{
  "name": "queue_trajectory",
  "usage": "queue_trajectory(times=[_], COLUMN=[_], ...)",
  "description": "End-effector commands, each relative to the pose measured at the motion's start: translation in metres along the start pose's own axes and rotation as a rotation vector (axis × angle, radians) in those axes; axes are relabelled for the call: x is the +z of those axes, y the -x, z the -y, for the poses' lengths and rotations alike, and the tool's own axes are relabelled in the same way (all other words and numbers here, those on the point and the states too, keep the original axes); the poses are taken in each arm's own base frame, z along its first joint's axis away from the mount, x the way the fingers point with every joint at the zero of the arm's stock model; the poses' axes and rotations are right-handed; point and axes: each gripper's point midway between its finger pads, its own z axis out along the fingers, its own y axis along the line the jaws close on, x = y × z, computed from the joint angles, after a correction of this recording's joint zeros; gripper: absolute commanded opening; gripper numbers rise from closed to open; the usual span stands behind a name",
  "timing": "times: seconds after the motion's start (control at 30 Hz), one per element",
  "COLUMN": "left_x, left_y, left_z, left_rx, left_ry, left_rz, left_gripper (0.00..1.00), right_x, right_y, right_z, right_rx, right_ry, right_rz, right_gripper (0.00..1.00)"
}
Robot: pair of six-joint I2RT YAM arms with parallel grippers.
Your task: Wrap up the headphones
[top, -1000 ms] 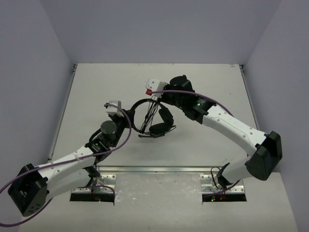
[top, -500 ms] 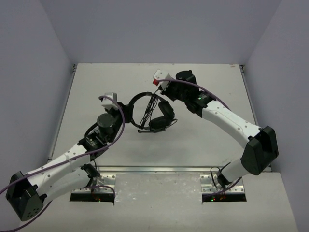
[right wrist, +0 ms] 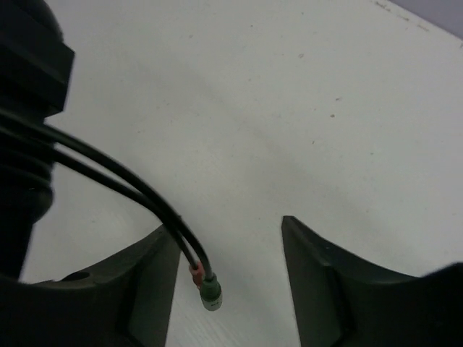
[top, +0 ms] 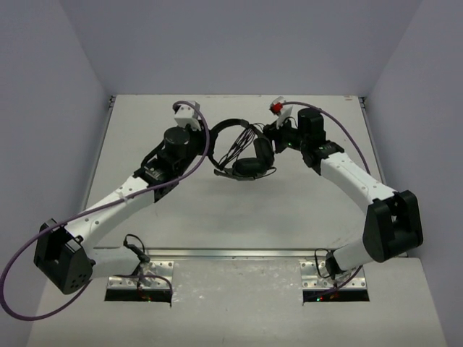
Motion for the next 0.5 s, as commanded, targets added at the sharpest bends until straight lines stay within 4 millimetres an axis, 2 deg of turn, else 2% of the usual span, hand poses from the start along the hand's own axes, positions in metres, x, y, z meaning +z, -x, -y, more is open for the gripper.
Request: queue_trajectory(times=[0.0,0.1,0.2,0.27,0.33,0.37,0.4,0.43,0.47], left_x=[0.005,0.011,0.022,0.026,0.036,0.039,0.043,0.053,0.056], left_y=[0.064,0.064,0.059,0.065,0.064,0.075,0.077,0.071,0.073], left_z=[0.026,0.033,0.027,0.022,0.015,0.012,0.010,0.006,0.007], left_rx=[-0.036,-0.008,0.025,0.036,0.039,0.044,0.069,0.084,0.100], left_ry=[-0.114,-0.159,-0.141,-0.128,-0.107,-0.101,-0.094,-0.079,-0.087], left_rz=[0.136,0.128,0.112,0.124,0.112,0.119,0.114,0.087,0.080], left_gripper=[0.01,0.00,0.00,0.00,0.00,0.00,0.00,0.00,0.00], right_x=[-0.006,-0.010,-0.017,-0.024,-0.030,-0.032,-0.035,-0.038,-0.041], right_y=[0.016,0.009,-0.003,-0.007,-0.023,-0.029,-0.042,-0.050,-0.057], right_z=[-0.026,-0.017,0.002,0.017,0.024,0.024,0.025,0.026,0.028], right_rx=[0.123,0.188,0.330,0.398,0.492,0.515,0.550,0.565,0.580], right_ry=[0.160,0.172,0.126,0.094,0.054,0.041,-0.001,-0.027,-0.066], right_rz=[0.075,0.078,0.081,0.076,0.034,0.018,-0.017,-0.036,-0.053], right_gripper=[0.63,0.72,0.75,0.78,0.97,0.97,0.97,0.98,0.98])
